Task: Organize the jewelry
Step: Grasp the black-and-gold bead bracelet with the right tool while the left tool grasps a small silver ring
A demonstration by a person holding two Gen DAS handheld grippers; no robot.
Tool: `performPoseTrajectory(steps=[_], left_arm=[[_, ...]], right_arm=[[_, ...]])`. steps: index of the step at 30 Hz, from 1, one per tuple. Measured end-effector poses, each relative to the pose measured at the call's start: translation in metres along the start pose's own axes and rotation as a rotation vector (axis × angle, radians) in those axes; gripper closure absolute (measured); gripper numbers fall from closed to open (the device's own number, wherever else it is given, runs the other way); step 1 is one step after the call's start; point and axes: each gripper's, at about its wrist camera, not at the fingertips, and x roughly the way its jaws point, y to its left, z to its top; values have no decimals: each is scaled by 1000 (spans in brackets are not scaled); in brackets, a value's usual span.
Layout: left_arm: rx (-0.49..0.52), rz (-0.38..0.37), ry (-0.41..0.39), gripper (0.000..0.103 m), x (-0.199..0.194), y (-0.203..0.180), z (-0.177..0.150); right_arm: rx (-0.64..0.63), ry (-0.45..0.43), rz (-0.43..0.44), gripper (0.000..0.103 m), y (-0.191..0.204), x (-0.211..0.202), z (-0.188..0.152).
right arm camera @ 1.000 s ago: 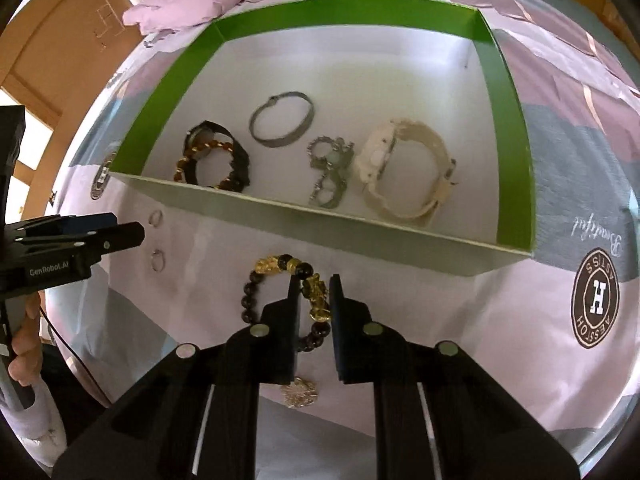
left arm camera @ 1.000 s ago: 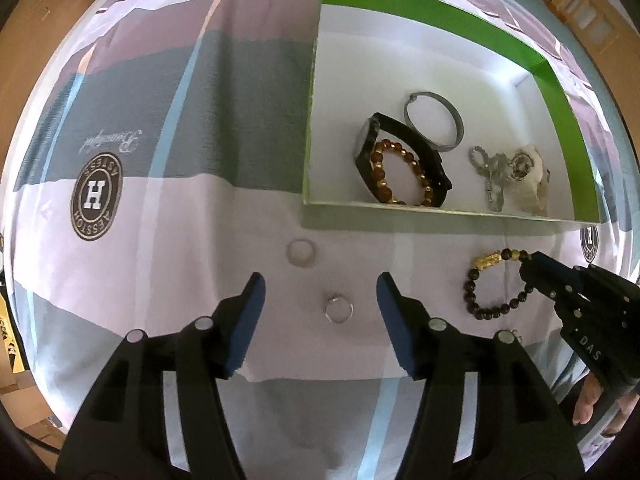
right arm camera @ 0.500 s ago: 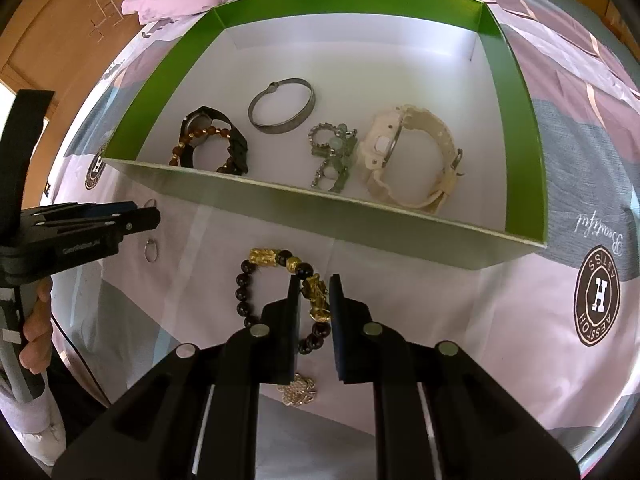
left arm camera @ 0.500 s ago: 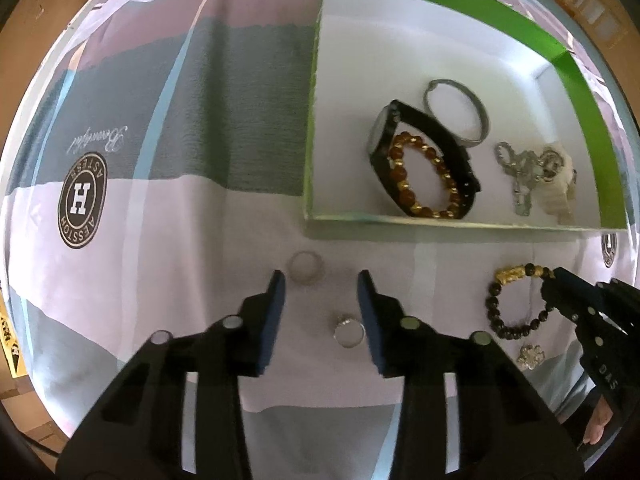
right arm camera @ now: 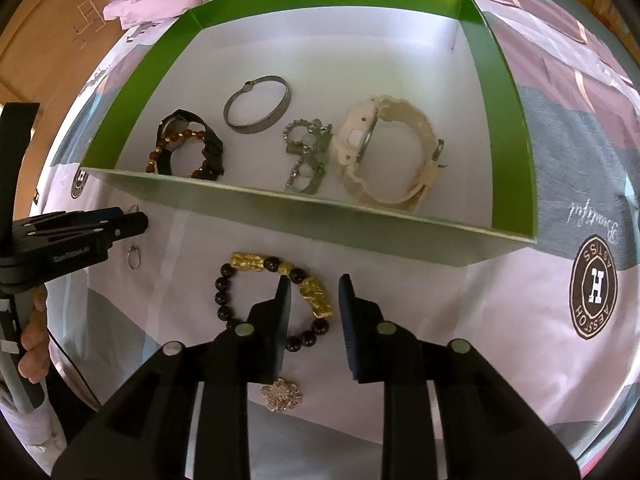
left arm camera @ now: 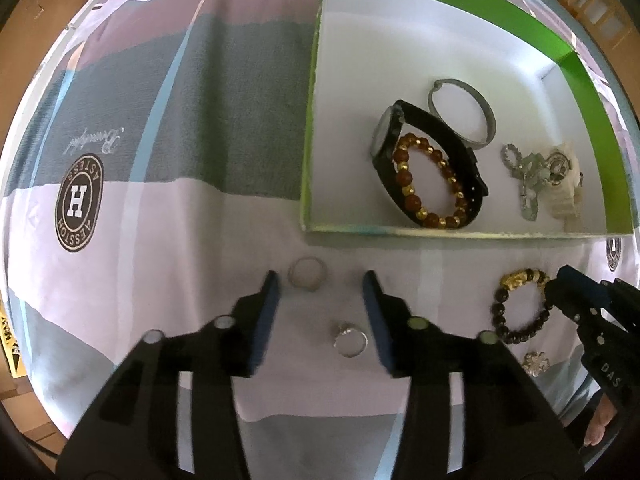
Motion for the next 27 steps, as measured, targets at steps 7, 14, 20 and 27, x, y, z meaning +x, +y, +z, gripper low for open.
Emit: performPoseTrajectory(steps=[7,14,20,27], left_arm=[[14,18,-9,59,6,-4,6],[50,8,-22,85,4,-14,5],[33,-16,-12,85,1,-6,7],[30,-33,-15,85,-4,-2,0]], right_arm=[[-24,4,-32,61,3,10,1],[-43,4,-43,60,7,12,1],[-74,8,-70,60,15,14,-3],[-69,27,-27,92,17,13,-7]])
